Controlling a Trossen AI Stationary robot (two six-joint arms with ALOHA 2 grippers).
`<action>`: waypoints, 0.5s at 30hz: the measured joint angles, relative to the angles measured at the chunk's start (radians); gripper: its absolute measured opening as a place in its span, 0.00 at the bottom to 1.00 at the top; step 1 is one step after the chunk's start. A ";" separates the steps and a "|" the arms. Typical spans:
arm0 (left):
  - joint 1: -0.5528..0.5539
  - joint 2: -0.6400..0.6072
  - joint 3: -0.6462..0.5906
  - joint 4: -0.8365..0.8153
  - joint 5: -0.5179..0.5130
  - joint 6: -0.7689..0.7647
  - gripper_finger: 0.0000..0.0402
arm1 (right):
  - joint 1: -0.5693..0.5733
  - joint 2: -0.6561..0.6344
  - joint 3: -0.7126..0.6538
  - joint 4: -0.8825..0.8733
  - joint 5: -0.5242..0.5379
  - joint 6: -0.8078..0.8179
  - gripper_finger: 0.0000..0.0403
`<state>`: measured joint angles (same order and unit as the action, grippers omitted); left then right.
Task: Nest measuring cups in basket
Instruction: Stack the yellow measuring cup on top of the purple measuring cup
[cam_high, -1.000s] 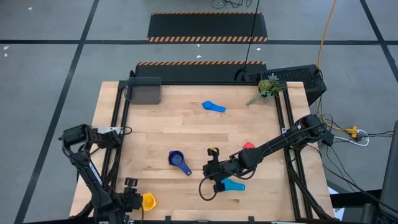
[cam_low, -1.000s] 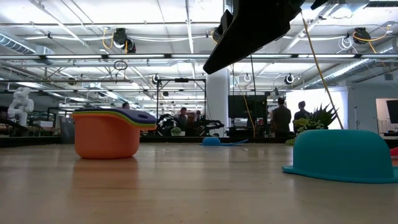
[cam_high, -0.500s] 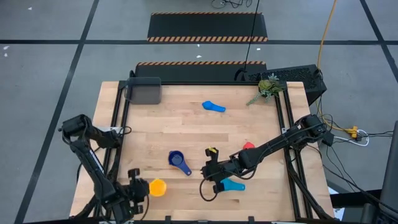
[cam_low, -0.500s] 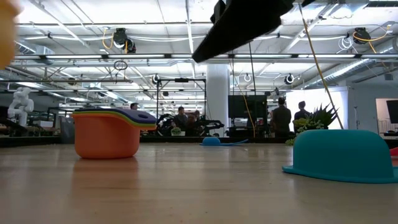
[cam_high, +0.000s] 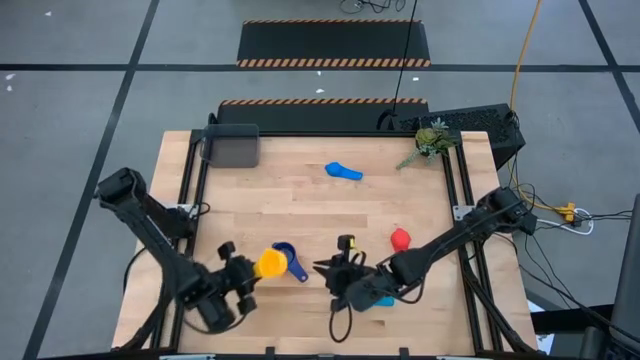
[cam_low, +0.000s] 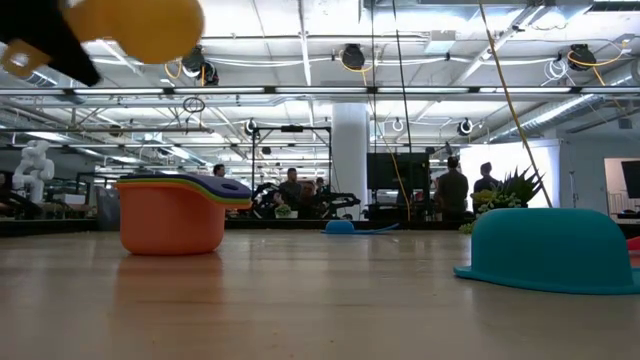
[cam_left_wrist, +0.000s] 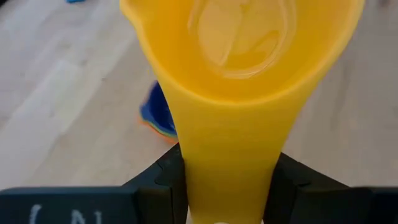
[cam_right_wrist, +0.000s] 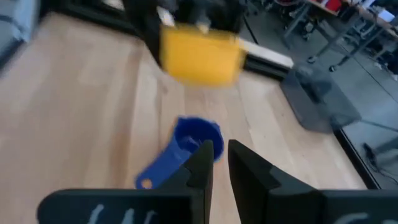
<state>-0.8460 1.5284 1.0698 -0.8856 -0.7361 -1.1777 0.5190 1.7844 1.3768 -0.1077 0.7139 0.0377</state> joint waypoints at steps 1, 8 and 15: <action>0.023 0.000 0.000 0.000 0.000 0.008 0.34 | 0.006 0.000 0.003 0.007 0.007 -0.006 0.10; 0.176 0.001 0.000 0.088 -0.005 0.101 0.34 | 0.046 0.000 0.004 0.030 0.174 -0.186 0.10; 0.261 0.001 0.000 0.310 -0.005 0.261 0.34 | 0.071 0.000 0.004 0.029 0.253 -0.346 0.10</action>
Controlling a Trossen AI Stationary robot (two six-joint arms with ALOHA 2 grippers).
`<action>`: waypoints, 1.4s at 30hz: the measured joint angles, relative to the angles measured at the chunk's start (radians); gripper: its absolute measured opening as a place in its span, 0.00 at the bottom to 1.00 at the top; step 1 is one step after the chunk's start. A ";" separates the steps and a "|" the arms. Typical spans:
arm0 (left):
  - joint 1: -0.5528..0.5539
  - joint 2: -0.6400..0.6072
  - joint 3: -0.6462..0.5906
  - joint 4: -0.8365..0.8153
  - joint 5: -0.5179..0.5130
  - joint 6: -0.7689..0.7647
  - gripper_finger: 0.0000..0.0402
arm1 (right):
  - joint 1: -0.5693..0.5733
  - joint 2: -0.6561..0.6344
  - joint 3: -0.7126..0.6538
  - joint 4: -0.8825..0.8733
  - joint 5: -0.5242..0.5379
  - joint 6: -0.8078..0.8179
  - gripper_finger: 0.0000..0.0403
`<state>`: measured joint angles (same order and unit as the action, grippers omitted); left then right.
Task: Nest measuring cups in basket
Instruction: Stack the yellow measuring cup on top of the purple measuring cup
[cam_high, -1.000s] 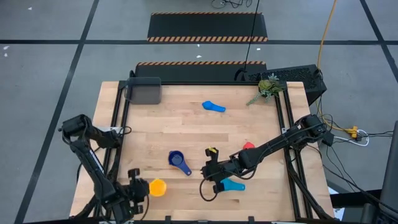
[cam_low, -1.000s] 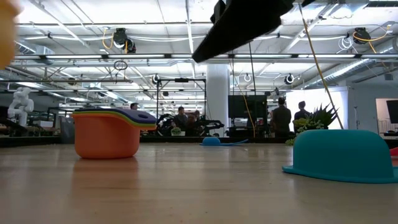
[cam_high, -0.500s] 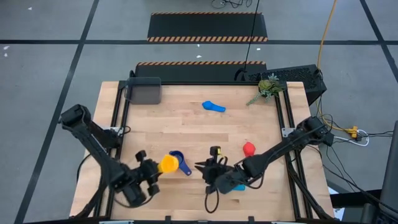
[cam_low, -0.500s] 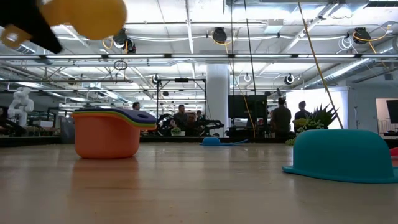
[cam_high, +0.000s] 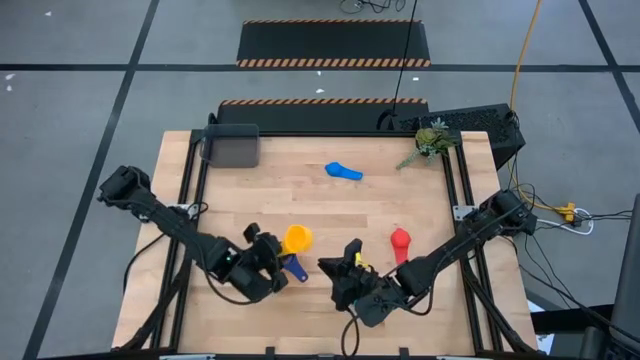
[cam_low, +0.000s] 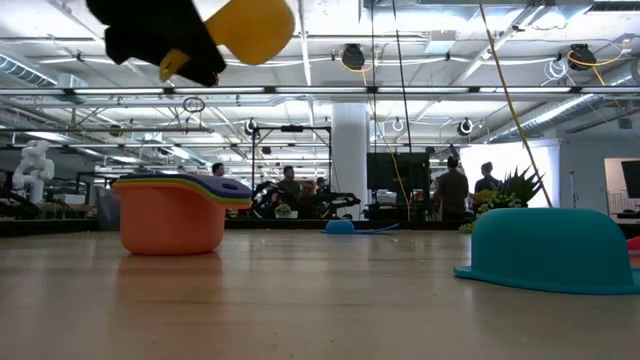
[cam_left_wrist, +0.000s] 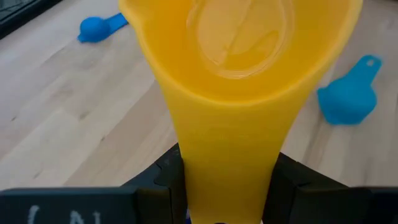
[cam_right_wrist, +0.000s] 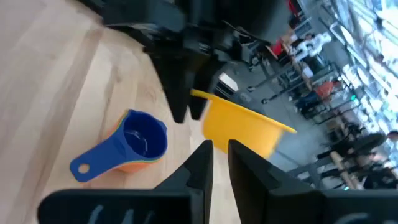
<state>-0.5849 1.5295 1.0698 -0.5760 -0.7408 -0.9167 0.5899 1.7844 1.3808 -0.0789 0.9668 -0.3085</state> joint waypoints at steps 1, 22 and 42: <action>0.006 0.000 0.000 0.021 0.000 0.015 0.34 | 0.002 0.000 0.000 0.000 -0.001 -0.008 0.10; 0.147 0.055 0.000 0.185 -0.144 0.545 0.34 | -0.018 0.002 -0.011 -0.017 0.166 -0.065 0.46; 0.174 0.165 0.044 0.205 -0.203 0.676 0.34 | -0.054 0.002 -0.058 0.037 0.156 -0.100 0.45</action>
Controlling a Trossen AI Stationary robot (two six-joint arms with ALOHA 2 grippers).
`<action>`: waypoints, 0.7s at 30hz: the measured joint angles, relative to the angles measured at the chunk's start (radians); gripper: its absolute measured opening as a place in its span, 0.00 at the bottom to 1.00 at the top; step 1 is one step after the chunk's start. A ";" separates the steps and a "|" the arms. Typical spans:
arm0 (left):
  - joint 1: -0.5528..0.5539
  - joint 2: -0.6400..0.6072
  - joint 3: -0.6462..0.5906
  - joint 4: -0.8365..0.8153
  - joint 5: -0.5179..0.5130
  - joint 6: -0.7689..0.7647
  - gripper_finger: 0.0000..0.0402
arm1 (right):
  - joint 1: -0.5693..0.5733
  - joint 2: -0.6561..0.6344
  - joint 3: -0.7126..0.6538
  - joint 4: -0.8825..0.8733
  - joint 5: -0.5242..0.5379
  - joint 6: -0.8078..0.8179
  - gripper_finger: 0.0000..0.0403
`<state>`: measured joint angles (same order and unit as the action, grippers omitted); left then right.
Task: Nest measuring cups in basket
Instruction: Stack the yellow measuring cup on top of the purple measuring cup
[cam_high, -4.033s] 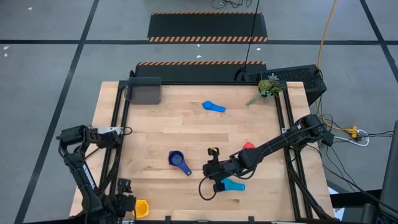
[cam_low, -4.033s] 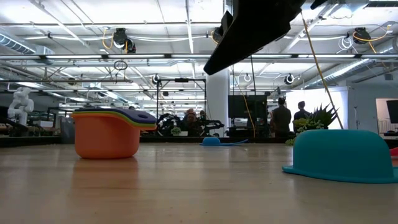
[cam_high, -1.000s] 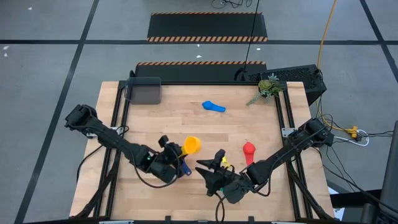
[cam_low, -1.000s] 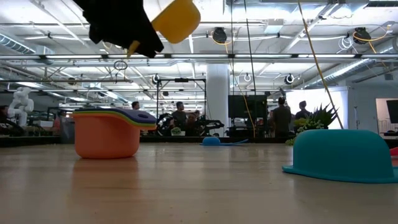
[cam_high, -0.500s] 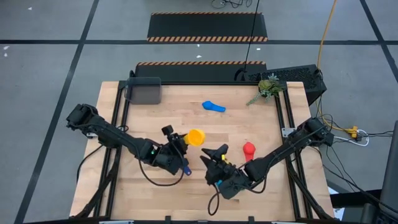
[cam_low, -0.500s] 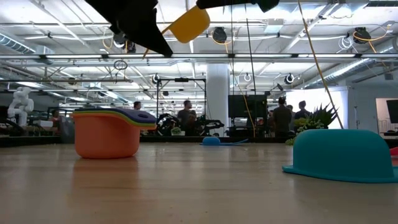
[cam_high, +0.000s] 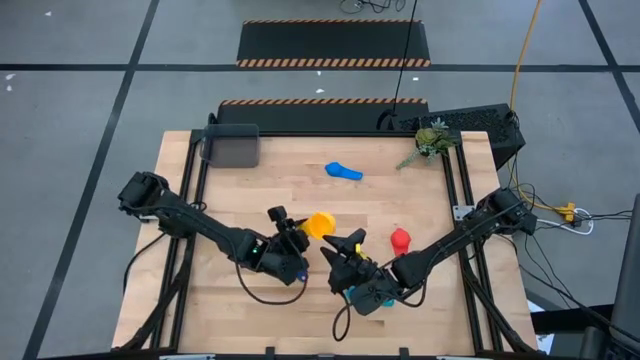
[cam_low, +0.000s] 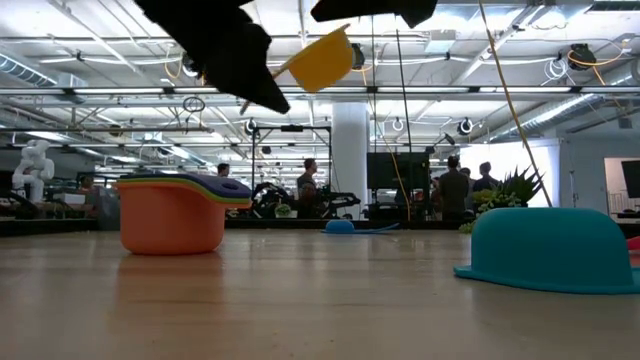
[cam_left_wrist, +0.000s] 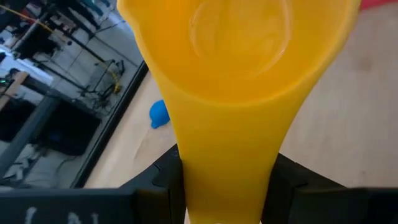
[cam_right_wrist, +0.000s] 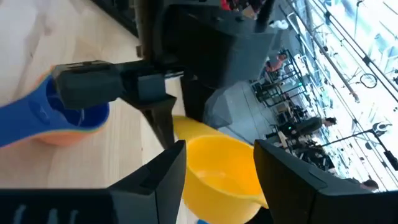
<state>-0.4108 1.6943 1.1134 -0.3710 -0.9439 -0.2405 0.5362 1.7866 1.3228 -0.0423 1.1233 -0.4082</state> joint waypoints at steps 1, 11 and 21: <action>0.003 0.010 0.016 -0.001 0.000 -0.001 0.34 | 0.000 0.000 0.000 -0.008 -0.001 0.011 0.45; -0.012 0.092 0.152 -0.081 -0.033 0.078 0.34 | -0.025 0.000 0.000 -0.135 -0.084 0.125 0.45; -0.020 0.113 0.201 -0.155 -0.053 0.048 0.34 | -0.037 0.000 0.001 -0.220 -0.080 0.161 0.41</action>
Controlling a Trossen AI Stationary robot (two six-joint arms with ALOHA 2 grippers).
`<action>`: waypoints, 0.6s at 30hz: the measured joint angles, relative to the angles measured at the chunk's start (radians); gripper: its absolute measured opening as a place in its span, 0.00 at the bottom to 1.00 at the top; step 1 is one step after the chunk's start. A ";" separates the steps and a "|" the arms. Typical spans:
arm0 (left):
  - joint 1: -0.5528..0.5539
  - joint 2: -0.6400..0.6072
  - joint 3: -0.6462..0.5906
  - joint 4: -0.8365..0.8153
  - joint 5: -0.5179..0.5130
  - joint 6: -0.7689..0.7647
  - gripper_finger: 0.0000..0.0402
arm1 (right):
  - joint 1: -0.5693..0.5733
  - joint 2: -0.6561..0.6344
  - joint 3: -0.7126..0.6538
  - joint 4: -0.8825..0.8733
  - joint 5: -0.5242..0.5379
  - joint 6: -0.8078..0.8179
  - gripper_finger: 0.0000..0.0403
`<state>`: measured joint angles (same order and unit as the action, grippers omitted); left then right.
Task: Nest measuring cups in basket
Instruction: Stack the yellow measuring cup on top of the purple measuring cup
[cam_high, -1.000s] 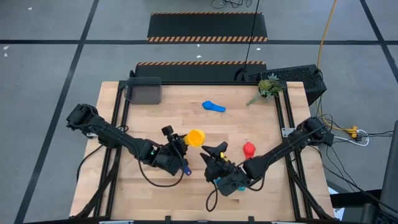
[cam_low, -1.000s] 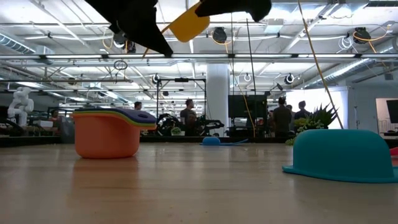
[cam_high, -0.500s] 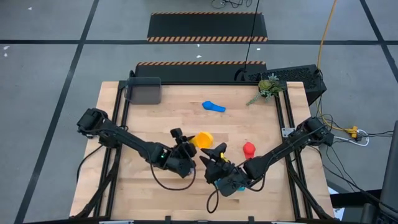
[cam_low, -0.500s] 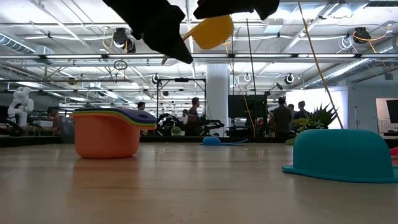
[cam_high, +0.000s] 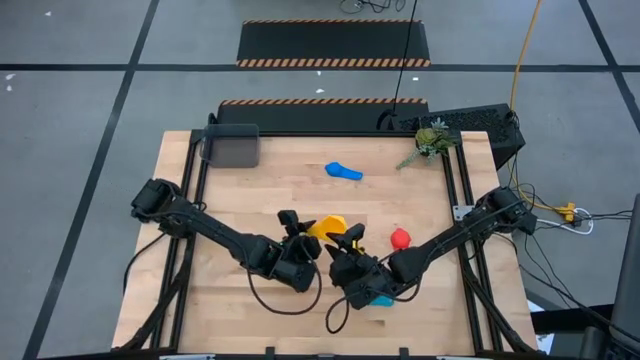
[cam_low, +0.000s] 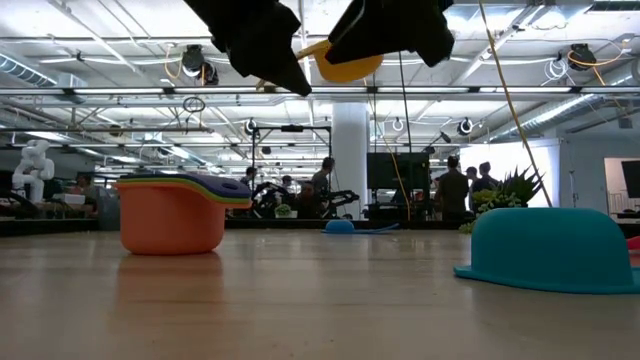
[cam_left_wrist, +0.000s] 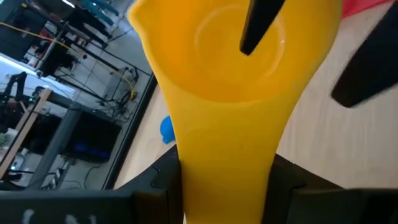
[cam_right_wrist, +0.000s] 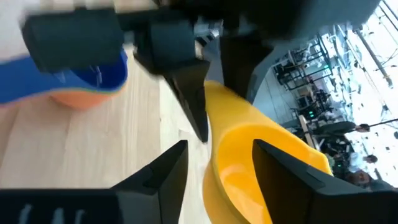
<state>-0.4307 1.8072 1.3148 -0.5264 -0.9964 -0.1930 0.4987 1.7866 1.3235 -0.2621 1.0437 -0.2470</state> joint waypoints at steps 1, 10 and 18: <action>-0.001 -0.001 0.000 -0.001 0.000 -0.001 0.34 | -0.001 0.000 0.000 -0.011 0.001 0.000 0.39; -0.010 -0.002 0.000 0.006 -0.001 0.010 0.34 | -0.002 0.000 0.000 -0.033 -0.009 0.000 0.14; -0.015 -0.002 0.000 0.006 0.000 0.015 0.33 | -0.011 0.000 0.000 -0.065 -0.057 0.024 0.10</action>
<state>-0.4458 1.8053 1.3148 -0.5201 -0.9962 -0.1780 0.4879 1.7863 1.3235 -0.3267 0.9867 -0.2232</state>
